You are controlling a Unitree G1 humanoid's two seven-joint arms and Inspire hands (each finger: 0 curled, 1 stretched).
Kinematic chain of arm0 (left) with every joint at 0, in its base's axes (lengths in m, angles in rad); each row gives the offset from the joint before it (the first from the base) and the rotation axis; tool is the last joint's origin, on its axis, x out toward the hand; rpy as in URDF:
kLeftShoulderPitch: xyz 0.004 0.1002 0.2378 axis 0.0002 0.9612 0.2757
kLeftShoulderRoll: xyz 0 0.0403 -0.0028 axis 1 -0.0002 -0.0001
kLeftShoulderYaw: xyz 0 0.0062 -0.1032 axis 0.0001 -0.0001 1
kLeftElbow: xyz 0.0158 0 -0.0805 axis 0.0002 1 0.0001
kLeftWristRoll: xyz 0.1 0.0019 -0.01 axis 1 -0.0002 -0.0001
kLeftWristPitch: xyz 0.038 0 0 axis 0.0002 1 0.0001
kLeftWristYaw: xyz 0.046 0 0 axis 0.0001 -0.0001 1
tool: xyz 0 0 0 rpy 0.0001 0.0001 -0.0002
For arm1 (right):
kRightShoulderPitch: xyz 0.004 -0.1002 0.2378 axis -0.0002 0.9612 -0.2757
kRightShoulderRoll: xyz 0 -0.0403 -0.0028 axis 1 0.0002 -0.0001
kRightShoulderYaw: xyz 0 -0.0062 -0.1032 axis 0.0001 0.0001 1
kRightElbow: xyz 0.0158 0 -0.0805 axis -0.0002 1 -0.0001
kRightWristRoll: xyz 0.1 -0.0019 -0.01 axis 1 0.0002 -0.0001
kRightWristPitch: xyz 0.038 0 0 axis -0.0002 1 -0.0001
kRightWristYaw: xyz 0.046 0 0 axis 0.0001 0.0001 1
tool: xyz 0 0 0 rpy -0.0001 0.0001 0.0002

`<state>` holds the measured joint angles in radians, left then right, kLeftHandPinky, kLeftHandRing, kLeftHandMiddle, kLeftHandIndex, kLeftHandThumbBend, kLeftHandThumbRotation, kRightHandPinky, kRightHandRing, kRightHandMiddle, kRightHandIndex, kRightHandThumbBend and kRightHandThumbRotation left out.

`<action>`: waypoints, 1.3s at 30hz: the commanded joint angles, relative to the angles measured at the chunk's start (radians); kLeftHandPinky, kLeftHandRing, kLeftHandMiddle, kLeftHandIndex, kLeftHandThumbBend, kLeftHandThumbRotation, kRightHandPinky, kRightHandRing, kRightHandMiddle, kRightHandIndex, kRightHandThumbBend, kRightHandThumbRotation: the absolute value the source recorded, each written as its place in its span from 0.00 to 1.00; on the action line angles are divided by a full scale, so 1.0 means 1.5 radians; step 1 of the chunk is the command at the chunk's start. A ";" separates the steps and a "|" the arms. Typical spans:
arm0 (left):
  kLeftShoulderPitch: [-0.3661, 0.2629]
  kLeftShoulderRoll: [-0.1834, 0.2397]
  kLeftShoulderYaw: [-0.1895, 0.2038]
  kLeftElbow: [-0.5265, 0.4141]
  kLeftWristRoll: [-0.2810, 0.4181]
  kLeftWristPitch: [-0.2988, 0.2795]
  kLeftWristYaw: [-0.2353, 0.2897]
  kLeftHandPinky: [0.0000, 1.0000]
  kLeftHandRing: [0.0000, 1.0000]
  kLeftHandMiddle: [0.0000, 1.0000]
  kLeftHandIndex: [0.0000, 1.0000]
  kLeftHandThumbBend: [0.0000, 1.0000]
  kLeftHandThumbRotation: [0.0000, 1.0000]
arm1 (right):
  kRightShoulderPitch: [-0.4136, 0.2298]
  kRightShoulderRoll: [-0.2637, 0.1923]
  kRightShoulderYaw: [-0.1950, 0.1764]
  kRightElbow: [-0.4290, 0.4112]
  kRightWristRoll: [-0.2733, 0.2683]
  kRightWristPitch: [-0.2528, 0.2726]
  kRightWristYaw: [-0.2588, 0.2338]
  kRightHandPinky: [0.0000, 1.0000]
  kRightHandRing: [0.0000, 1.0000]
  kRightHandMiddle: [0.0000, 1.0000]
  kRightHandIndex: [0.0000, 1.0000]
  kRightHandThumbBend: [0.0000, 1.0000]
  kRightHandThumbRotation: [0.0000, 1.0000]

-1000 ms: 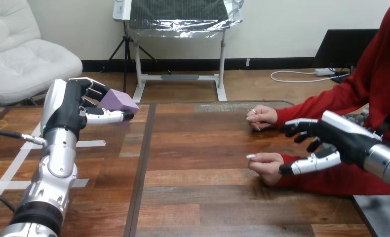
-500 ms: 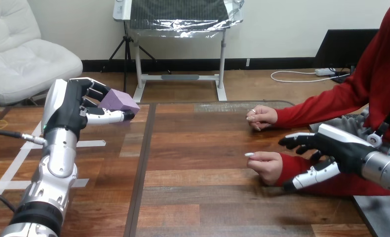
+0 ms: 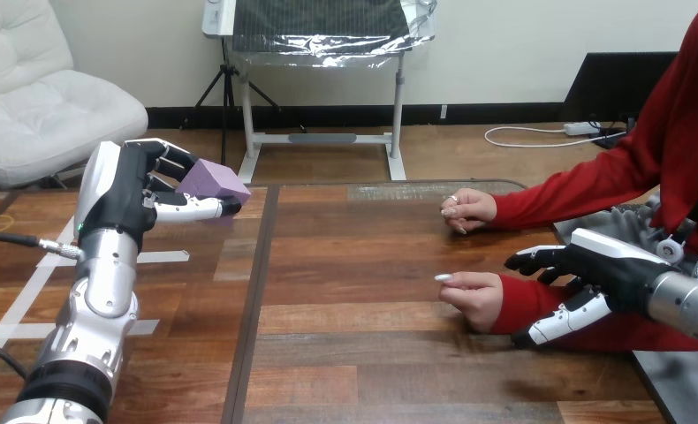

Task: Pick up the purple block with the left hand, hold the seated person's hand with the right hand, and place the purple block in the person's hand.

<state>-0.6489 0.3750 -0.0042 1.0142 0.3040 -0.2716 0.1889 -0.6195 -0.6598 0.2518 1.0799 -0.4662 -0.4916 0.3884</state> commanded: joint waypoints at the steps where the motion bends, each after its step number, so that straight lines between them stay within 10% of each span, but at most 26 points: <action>1: -0.045 0.014 0.001 -0.033 -0.008 -0.025 0.000 0.32 0.38 0.42 0.43 0.73 0.00 | -0.073 0.008 0.008 0.003 -0.007 0.008 -0.018 0.74 0.86 0.89 0.88 1.00 0.37; 39: -0.028 0.024 0.010 -0.044 -0.017 -0.031 -0.009 0.36 0.40 0.43 0.44 0.72 0.00 | -0.095 0.016 0.065 0.022 -0.080 0.030 -0.079 0.65 0.72 0.75 0.75 1.00 0.05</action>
<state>-0.6483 0.3840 0.0002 1.0067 0.2946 -0.2995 0.1733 -0.6538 -0.6583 0.3444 1.1060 -0.5863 -0.4547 0.2910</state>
